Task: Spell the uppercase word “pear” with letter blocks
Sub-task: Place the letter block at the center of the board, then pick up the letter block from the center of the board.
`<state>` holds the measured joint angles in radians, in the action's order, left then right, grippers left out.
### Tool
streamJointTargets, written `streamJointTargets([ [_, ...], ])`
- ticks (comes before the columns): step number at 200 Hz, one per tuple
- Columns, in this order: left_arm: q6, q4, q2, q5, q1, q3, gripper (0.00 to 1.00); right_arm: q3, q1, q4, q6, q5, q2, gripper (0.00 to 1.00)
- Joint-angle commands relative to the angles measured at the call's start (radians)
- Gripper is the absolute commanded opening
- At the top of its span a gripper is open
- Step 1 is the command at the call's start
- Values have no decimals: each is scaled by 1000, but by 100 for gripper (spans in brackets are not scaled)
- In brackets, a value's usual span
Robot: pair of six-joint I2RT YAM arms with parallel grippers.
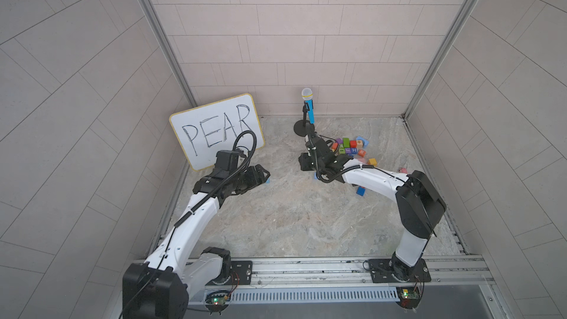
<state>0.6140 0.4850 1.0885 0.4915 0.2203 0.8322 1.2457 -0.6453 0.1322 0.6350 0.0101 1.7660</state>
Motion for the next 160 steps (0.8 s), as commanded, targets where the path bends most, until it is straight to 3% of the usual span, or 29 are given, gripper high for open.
streamJointTargets([
  [1,10,-40,56,-54,57,40,78,-34,56,20,-35,4,-39,37],
  [54,-3,-65,212,-65,159,144,78,-56,194,28,-48,-18,-42,37],
  [120,-16,-65,355,-45,205,252,77,-50,371,50,-49,27,-20,37],
  [160,-21,-64,432,-48,218,310,77,-23,458,63,-93,152,18,37],
])
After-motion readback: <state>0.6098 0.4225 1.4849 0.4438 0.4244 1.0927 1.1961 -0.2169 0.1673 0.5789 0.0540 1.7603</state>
